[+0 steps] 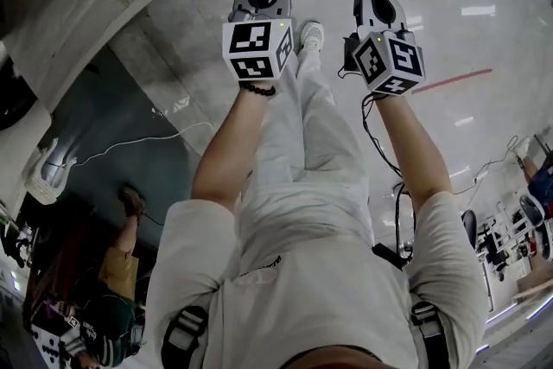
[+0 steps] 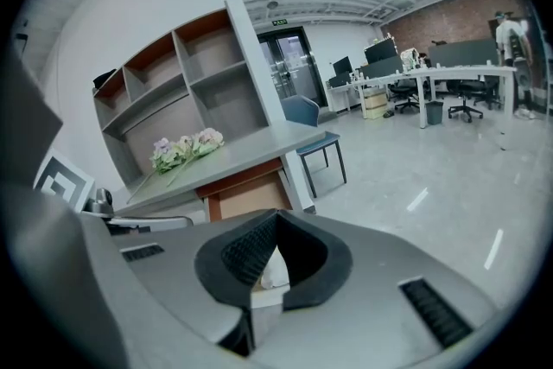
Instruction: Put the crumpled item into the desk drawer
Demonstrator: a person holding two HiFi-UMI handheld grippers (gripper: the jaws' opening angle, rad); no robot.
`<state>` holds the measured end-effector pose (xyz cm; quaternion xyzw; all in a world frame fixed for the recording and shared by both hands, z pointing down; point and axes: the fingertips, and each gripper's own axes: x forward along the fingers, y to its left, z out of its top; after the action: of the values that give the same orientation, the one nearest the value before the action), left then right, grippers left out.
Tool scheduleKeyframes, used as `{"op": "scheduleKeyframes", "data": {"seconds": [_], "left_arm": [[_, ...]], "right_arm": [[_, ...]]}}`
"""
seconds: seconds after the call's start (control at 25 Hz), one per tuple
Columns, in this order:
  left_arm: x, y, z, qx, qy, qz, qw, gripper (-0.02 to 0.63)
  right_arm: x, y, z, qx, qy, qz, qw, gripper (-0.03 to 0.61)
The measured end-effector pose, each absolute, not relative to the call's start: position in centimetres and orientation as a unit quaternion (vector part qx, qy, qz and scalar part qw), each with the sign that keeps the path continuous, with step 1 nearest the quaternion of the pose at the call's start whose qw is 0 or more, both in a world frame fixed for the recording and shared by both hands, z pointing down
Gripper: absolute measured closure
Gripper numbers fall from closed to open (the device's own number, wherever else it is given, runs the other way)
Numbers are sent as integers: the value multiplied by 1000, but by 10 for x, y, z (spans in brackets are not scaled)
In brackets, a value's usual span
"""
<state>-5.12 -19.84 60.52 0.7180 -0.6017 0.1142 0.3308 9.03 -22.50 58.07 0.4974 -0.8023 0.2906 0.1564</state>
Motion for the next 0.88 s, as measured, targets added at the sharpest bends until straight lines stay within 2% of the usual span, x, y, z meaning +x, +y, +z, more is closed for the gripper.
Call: {"op": "scheduleKeyframes", "data": {"seconds": [0.44, 0.88], "left_arm": [[-84, -174, 465, 733, -621, 72, 269, 612], [-106, -153, 322, 752, -629, 28, 193, 612]], "right_arm": [[114, -204, 443, 487, -825, 249, 141, 580], [138, -194, 307, 498, -836, 213, 93, 580]]}}
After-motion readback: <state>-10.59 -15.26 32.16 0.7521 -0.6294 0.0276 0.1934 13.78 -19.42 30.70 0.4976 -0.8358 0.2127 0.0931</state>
